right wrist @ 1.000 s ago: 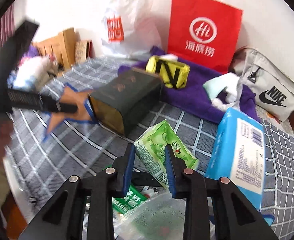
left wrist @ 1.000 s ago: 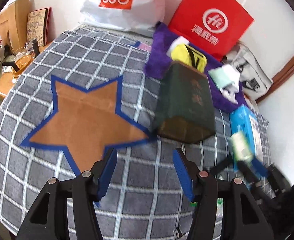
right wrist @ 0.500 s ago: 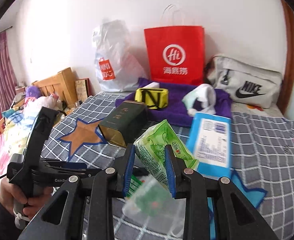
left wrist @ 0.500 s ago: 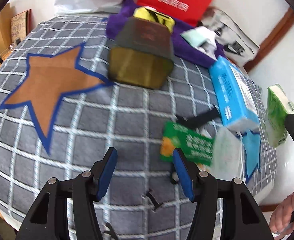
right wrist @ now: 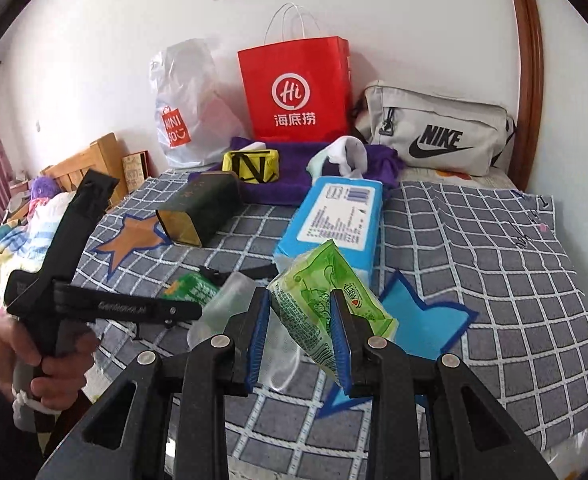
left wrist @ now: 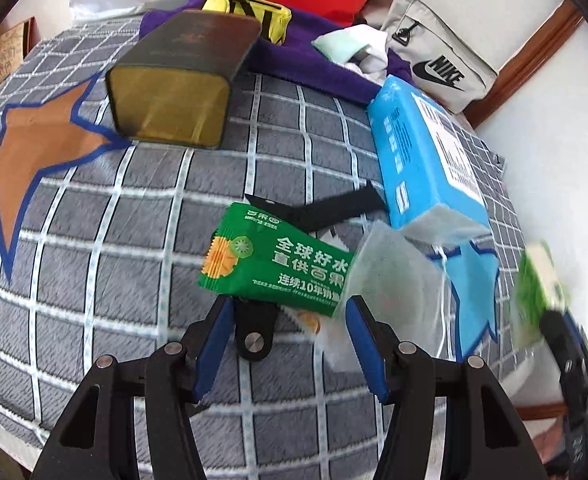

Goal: Organize soft objects
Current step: 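Grasp the green printed packet with the left tool while the right tool grasps the light green packet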

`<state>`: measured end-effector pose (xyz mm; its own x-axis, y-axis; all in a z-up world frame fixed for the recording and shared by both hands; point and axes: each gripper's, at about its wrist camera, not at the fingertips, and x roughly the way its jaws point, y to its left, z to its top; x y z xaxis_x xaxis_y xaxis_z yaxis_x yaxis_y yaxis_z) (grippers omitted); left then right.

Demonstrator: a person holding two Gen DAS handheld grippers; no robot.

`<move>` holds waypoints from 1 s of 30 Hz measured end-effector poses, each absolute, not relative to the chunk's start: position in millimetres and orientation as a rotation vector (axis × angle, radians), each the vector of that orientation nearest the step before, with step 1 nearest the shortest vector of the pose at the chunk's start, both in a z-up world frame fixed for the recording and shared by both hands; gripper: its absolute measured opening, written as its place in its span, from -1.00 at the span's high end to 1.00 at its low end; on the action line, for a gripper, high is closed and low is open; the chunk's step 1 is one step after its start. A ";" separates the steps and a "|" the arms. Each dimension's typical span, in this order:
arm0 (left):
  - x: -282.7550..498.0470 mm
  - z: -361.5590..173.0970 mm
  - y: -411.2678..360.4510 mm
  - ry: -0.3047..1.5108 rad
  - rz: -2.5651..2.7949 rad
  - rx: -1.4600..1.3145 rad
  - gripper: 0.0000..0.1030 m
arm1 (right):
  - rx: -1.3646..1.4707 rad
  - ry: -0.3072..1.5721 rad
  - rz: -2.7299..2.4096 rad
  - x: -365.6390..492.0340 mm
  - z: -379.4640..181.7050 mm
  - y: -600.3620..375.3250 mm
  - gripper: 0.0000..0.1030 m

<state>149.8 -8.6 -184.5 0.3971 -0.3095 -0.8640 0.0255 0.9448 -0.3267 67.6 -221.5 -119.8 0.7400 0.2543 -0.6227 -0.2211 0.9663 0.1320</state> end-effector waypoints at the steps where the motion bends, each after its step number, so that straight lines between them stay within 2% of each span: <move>1: 153.6 -184.1 -10.4 1.142 -0.206 -0.280 -0.09 | 0.052 0.697 0.262 66.1 -122.7 -224.8 0.42; 10: 191.7 -185.8 -22.4 1.141 -0.102 -0.269 -0.16 | 0.043 0.778 0.321 70.3 -150.3 -223.9 0.42; 15: 207.3 -188.4 -42.7 1.143 -0.019 -0.202 -0.47 | 0.047 0.816 0.358 74.7 -164.6 -217.3 0.40; 19: 211.2 -191.9 -60.1 1.107 0.054 -0.102 -0.47 | 0.049 0.820 0.367 74.8 -168.2 -215.4 0.40; 21: 208.3 -191.3 -62.9 1.085 0.064 -0.055 -0.17 | 0.050 0.819 0.369 73.9 -168.0 -216.0 0.40; 22: 206.5 -189.8 -61.0 1.078 0.063 -0.046 -0.08 | 0.055 0.819 0.371 73.3 -167.8 -217.0 0.40; 24: 203.5 -185.8 -52.1 1.077 0.040 -0.065 0.29 | 0.060 0.818 0.374 72.6 -166.9 -218.2 0.40; 26: 199.9 -182.3 -35.3 1.090 0.003 -0.125 0.40 | 0.063 0.817 0.374 73.1 -166.6 -218.9 0.40; 28: 195.8 -179.1 -18.9 1.097 -0.018 -0.166 0.60 | 0.063 0.819 0.371 74.1 -167.1 -217.8 0.40; 30: 192.5 -176.4 -10.2 1.097 -0.029 -0.183 0.68 | 0.055 0.821 0.366 74.9 -167.8 -215.9 0.40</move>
